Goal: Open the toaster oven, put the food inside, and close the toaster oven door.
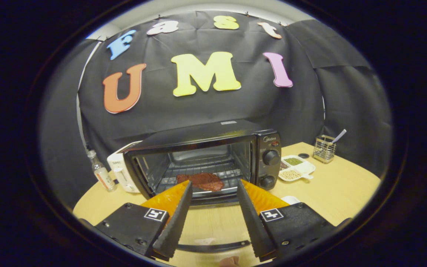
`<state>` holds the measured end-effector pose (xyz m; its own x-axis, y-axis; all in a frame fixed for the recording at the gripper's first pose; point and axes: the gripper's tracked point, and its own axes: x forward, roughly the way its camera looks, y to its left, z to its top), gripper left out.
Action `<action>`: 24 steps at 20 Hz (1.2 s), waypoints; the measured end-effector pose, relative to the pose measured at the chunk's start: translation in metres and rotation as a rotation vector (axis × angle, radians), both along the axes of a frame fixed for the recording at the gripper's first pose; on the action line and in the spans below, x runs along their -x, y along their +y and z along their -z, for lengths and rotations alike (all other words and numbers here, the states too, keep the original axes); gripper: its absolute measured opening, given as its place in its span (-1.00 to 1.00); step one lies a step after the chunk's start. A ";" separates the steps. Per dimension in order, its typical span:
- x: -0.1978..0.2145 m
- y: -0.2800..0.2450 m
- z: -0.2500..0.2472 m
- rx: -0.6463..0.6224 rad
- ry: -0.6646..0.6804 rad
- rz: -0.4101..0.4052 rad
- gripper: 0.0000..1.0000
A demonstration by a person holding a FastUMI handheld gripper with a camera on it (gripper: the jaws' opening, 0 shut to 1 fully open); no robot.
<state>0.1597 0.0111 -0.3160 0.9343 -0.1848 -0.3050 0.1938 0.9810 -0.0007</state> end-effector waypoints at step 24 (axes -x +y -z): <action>0.088 0.025 0.141 0.017 0.407 -0.007 0.56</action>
